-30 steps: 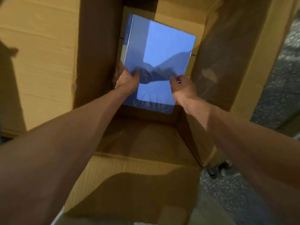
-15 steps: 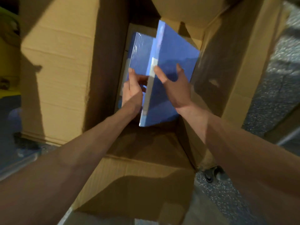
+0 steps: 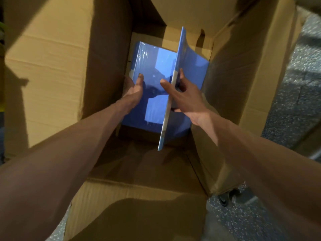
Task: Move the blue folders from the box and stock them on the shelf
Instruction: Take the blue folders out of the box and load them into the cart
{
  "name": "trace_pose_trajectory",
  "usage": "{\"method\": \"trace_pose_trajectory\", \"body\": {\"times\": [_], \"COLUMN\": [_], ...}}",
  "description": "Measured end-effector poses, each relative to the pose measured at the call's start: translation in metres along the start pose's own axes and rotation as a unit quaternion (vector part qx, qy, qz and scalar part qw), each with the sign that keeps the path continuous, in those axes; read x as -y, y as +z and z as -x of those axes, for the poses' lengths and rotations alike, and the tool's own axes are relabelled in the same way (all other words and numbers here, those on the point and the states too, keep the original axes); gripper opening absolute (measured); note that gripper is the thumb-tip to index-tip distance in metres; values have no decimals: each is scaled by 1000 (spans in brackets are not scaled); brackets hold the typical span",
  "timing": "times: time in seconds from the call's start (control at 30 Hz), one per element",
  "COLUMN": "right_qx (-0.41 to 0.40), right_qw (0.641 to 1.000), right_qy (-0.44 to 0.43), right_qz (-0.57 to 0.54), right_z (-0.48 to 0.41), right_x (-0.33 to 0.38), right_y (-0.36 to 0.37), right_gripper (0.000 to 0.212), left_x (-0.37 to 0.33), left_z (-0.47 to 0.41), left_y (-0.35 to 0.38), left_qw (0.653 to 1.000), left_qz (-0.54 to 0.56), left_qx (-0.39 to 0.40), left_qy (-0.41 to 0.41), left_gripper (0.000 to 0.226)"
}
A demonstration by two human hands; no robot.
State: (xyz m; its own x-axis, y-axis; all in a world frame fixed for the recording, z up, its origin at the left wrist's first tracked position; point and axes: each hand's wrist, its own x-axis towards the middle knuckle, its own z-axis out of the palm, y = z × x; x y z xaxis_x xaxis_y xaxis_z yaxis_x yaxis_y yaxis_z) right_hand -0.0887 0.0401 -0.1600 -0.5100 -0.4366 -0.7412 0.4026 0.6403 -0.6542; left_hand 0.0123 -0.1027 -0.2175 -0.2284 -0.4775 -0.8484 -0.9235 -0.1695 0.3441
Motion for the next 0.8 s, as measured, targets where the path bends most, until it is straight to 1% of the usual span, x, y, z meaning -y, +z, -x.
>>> {"method": "trace_pose_trajectory", "body": {"times": [0.07, 0.1, 0.13, 0.17, 0.2, 0.23, 0.27, 0.33, 0.37, 0.43, 0.47, 0.53, 0.6, 0.63, 0.67, 0.73, 0.8], "right_qx": [-3, -5, -11, -18, -25, -33, -39, -59, -72, -100, -118, -142, -135, -129, -126, -125, -122], "right_qw": [1000, 1000, 1000, 1000, 1000, 999, 999, 997, 996, 993, 990, 986, 986, 985, 982, 978, 979], "right_qy": [-7, -5, -2, -1, 1, 4, 4, 1, 4, 4, 8, 23, 41, 44, 42, 28, 28], "right_qz": [-2, -3, 0, 4, 9, 12, 19, 41, 52, 68, 81, 82, 87, 109, 134, 162, 160], "right_z": [2, 4, 8, 12, 16, 20, 23, 32, 34, 43, 45, 51, 57, 64, 68, 74, 79], "right_x": [0, 0, 2, 4, 8, 11, 13, 21, 20, 26, 25, 24, 19, 19, 18, 19, 24], "right_y": [0, 0, 0, -1, -2, -3, -5, -9, -11, -13, -13, -11, -12, -14, -17, -24, -30], "right_gripper": [85, 85, 84, 85, 88, 93, 95, 86, 78, 76, 80, 95, 105, 102, 94, 71, 50], "left_x": [-5, -7, -9, -14, -20, -24, -27, -27, -26, -27, -28, -32, -33, -35, -38, -43, -47], "left_z": [1, 2, 5, 11, 19, 28, 39, 58, 65, 80, 88, 104, 110, 112, 114, 114, 120], "left_y": [2, 0, -4, -9, -13, -16, -17, -15, -12, -12, -12, -14, -12, -13, -14, -12, -14], "left_qw": [1000, 997, 990, 979, 970, 967, 964, 961, 958, 948, 939, 923, 913, 912, 912, 918, 934], "left_qz": [26, 66, 136, 200, 236, 249, 264, 272, 281, 299, 310, 311, 306, 301, 298, 289, 263], "left_qx": [-15, -25, -19, -1, 13, 22, 26, 46, 61, 106, 140, 212, 256, 266, 271, 263, 235], "left_qy": [4, -14, -36, -49, -52, -48, -38, -15, -16, -37, -56, -87, -87, -82, -76, -72, -54], "left_gripper": [78, 80, 78, 70, 63, 59, 59, 69, 76, 88, 92, 97, 99, 98, 96, 92, 87]}}
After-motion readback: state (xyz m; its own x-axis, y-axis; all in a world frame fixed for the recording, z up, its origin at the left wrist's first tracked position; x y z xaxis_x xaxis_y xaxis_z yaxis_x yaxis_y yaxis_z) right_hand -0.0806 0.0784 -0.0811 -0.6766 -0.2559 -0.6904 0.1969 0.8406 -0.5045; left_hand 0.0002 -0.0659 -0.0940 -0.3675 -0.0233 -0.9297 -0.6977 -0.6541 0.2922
